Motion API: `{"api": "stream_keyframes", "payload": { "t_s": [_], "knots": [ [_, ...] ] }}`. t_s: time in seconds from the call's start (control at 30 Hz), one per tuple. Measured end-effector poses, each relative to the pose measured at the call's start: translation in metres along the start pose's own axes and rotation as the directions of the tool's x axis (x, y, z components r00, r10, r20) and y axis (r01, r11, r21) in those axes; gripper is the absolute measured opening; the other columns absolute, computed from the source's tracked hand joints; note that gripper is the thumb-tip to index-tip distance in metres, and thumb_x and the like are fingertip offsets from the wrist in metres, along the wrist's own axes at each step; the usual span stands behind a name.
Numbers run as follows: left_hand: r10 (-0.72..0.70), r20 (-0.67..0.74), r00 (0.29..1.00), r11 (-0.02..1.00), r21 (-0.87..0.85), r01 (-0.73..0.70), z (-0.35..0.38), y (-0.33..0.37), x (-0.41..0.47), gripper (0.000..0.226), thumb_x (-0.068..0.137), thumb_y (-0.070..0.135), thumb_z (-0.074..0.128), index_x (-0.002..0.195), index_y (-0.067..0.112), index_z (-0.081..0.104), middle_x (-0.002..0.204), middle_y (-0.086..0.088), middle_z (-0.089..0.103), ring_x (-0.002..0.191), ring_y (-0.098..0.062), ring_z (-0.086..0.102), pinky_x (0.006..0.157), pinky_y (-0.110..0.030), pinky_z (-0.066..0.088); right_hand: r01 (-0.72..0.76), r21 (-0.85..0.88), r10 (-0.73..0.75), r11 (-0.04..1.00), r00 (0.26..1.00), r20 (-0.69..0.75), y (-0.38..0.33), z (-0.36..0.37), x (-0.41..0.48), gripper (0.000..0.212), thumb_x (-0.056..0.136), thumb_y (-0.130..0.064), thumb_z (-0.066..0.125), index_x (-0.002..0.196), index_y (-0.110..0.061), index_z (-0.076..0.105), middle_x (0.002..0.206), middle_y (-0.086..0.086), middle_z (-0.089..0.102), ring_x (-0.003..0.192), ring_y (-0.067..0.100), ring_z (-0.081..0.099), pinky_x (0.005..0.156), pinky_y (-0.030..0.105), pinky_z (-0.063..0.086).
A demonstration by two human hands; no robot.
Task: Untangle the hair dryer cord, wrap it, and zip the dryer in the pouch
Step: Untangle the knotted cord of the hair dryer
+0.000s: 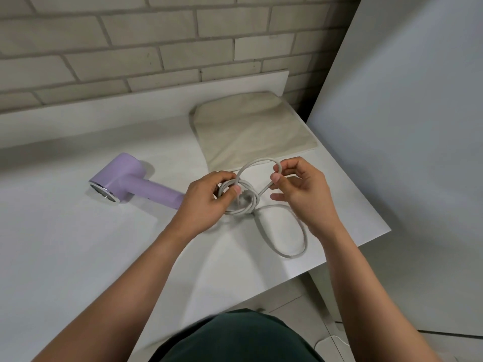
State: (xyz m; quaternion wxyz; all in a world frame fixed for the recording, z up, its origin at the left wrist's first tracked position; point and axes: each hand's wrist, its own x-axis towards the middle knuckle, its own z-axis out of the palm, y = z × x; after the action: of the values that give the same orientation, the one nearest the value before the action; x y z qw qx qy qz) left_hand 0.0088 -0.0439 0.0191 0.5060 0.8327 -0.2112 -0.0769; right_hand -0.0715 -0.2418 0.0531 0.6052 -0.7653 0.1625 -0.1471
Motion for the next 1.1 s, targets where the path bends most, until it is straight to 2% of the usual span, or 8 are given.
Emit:
{"api": "stream_keyframes", "payload": {
  "t_s": [0.1,0.33,0.43,0.6,0.7,0.87,0.97,1.1],
  "knots": [
    [0.008,-0.005,1.0,0.999,0.044,-0.008,0.003,0.003,0.0,0.015,0.095,0.024,0.071,0.108,0.024,0.076,0.091,0.017,0.073,0.082,0.0,0.065,0.075,-0.012,0.042,0.361,-0.608,-0.378,0.707,0.92,0.105,-0.006,0.007,-0.002,0.056,0.091,0.002,0.056,0.141,-0.025,0.054,0.13,-0.007,0.058,0.106,0.017,0.058,0.082,0.036,0.057],
    [0.018,-0.033,0.999,0.994,0.112,-0.014,0.002,0.006,-0.002,0.013,0.092,0.025,0.075,0.104,0.025,0.079,0.08,0.009,0.072,0.076,-0.006,0.061,0.067,-0.013,0.043,0.617,-0.781,-0.545,0.094,0.689,0.479,-0.015,0.029,0.0,0.028,0.089,-0.023,0.063,0.115,-0.023,0.073,0.125,-0.006,0.068,0.094,0.025,0.052,0.073,0.038,0.039],
    [0.05,-0.006,0.999,0.988,0.148,-0.048,0.003,0.005,-0.004,0.014,0.091,0.028,0.076,0.104,0.027,0.079,0.079,0.004,0.07,0.076,-0.012,0.061,0.074,-0.028,0.048,0.586,-0.799,-0.506,0.137,0.734,0.452,-0.013,0.027,0.006,0.017,0.095,-0.036,0.061,0.091,-0.03,0.076,0.089,-0.011,0.067,0.083,0.021,0.057,0.078,0.038,0.041],
    [0.05,0.064,0.997,0.989,0.132,-0.059,0.004,0.003,-0.006,0.018,0.087,0.029,0.079,0.104,0.026,0.075,0.081,0.006,0.064,0.079,-0.009,0.059,0.074,-0.024,0.047,0.335,-0.375,-0.362,0.864,0.932,-0.003,-0.032,0.018,0.002,0.01,0.105,-0.028,0.057,0.105,-0.024,0.066,0.083,-0.01,0.073,0.083,0.01,0.069,0.079,0.033,0.053],
    [0.071,0.006,0.997,0.993,0.096,-0.072,0.005,-0.001,-0.007,0.014,0.095,0.021,0.07,0.107,0.025,0.076,0.094,0.01,0.07,0.089,-0.001,0.063,0.079,-0.018,0.047,0.262,-0.127,-0.279,0.957,0.95,-0.141,-0.043,0.013,0.0,0.011,0.108,-0.028,0.052,0.104,-0.022,0.06,0.084,-0.008,0.076,0.084,0.012,0.07,0.082,0.032,0.055],
    [0.059,-0.02,0.998,0.99,0.127,-0.056,0.003,-0.001,-0.003,0.014,0.096,0.024,0.07,0.106,0.025,0.079,0.091,0.004,0.073,0.085,-0.009,0.064,0.074,-0.014,0.045,0.184,-0.37,-0.253,0.911,0.956,-0.15,-0.029,-0.002,0.011,0.01,0.107,-0.027,0.052,0.104,-0.023,0.06,0.097,-0.013,0.075,0.097,0.012,0.066,0.079,0.025,0.046],
    [0.052,-0.027,0.998,0.986,0.161,-0.047,0.004,0.0,-0.002,0.012,0.095,0.024,0.071,0.103,0.025,0.08,0.086,0.001,0.072,0.081,-0.01,0.063,0.07,-0.013,0.043,0.29,-0.79,-0.523,0.54,0.851,-0.046,-0.022,-0.003,0.01,0.028,0.095,-0.009,0.053,0.119,-0.015,0.067,0.126,0.002,0.067,0.103,0.034,0.055,0.084,0.04,0.046],
    [0.064,-0.008,0.998,0.966,0.252,-0.06,0.004,0.009,-0.002,0.019,0.096,0.024,0.07,0.079,0.03,0.072,0.063,0.004,0.053,0.068,-0.007,0.054,0.061,-0.013,0.036,0.564,-0.78,-0.632,0.269,0.715,0.299,-0.041,0.021,-0.007,0.061,0.08,-0.006,0.036,0.134,-0.011,0.064,0.145,0.007,0.059,0.098,0.029,0.044,0.077,0.042,0.05]
  ]
}}
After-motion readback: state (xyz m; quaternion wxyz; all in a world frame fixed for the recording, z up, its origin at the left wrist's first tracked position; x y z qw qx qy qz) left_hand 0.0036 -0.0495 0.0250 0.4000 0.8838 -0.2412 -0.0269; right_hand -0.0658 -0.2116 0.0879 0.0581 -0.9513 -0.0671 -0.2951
